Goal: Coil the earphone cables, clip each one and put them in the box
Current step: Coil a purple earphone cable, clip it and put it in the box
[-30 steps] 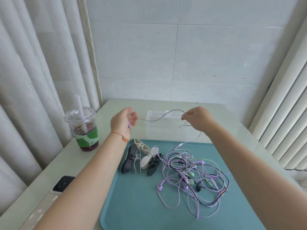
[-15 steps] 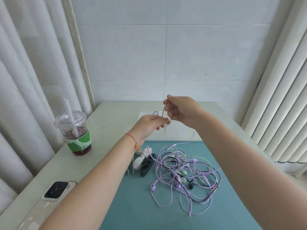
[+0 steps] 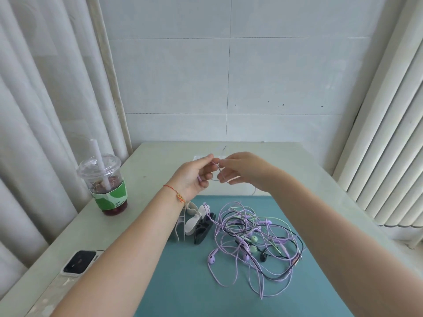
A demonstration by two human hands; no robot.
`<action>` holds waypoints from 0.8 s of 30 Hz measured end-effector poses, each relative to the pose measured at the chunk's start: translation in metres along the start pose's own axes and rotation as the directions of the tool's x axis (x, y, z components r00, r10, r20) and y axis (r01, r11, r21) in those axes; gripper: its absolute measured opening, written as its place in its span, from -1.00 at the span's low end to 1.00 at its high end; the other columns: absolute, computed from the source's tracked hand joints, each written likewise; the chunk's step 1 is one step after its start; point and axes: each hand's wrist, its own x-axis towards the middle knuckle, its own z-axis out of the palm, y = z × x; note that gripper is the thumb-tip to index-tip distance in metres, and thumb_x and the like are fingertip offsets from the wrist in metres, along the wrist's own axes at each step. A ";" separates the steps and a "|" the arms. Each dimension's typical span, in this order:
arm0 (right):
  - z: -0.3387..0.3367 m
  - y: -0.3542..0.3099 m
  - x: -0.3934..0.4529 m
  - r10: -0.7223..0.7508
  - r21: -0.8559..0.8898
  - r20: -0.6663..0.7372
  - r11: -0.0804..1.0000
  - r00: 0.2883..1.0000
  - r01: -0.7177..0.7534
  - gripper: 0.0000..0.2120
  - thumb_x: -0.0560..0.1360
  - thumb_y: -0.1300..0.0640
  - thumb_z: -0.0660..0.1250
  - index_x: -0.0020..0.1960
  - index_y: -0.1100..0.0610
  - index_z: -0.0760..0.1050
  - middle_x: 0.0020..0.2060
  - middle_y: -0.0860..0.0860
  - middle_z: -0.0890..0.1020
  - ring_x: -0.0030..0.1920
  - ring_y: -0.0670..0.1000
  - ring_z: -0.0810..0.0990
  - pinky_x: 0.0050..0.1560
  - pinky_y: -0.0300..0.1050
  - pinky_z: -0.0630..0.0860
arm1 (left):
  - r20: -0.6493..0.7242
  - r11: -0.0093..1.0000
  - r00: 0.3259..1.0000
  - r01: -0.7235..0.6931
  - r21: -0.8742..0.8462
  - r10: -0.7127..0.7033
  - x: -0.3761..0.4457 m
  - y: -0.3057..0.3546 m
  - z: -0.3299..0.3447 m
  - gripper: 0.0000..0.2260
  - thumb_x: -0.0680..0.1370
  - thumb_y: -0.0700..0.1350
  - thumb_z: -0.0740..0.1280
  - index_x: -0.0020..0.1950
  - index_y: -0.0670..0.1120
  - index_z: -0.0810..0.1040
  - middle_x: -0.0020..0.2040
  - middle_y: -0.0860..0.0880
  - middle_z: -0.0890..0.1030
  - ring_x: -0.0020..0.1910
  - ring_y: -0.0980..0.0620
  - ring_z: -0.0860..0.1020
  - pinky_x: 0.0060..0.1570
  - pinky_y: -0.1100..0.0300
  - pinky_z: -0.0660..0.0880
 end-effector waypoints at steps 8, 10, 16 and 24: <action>-0.019 -0.005 -0.003 0.007 -0.391 -0.032 0.920 0.999 -0.019 -0.85 0.50 0.10 0.38 -0.18 0.15 0.64 -0.45 -0.02 0.52 -0.42 -0.03 0.49 -0.22 -0.17 0.45 | -0.408 0.974 0.899 -0.078 0.212 0.160 0.006 -0.002 -0.022 -0.80 0.53 -0.10 0.32 -0.28 -0.09 0.57 -0.42 0.01 0.52 -0.58 0.13 0.33 -0.64 0.36 0.14; -0.031 -0.006 -0.002 -0.015 -0.353 -0.150 0.935 0.989 -0.040 -0.83 0.51 0.12 0.34 -0.20 0.16 0.61 -0.42 0.00 0.52 -0.42 -0.04 0.50 -0.23 -0.18 0.44 | -0.367 0.838 0.889 -0.032 0.544 0.273 0.003 -0.002 -0.030 -0.78 0.49 -0.12 0.30 -0.34 -0.11 0.58 -0.42 -0.02 0.54 -0.52 0.05 0.38 -0.55 0.35 0.30; -0.030 -0.023 -0.004 -0.077 -0.203 -0.126 0.978 0.989 0.050 -0.83 0.48 0.18 0.31 -0.18 0.18 0.66 -0.27 0.05 0.55 -0.23 0.02 0.50 -0.07 -0.09 0.49 | -0.138 0.078 0.921 0.118 0.990 0.365 0.000 -0.003 -0.022 -0.84 0.40 0.04 0.32 -0.31 -0.01 0.52 -0.27 0.04 0.58 -0.20 -0.05 0.54 -0.11 0.16 0.46; -0.008 -0.022 -0.005 -0.161 -0.272 -0.078 0.953 0.984 0.134 -0.84 0.49 0.20 0.30 -0.24 0.11 0.60 -0.40 0.03 0.53 -0.39 0.01 0.44 -0.40 -0.21 0.37 | 0.141 0.746 0.936 -0.342 0.571 0.322 -0.013 0.013 0.022 -0.78 0.46 -0.03 0.31 0.02 -0.08 0.63 -0.23 -0.08 0.66 -0.27 -0.04 0.60 -0.12 0.14 0.53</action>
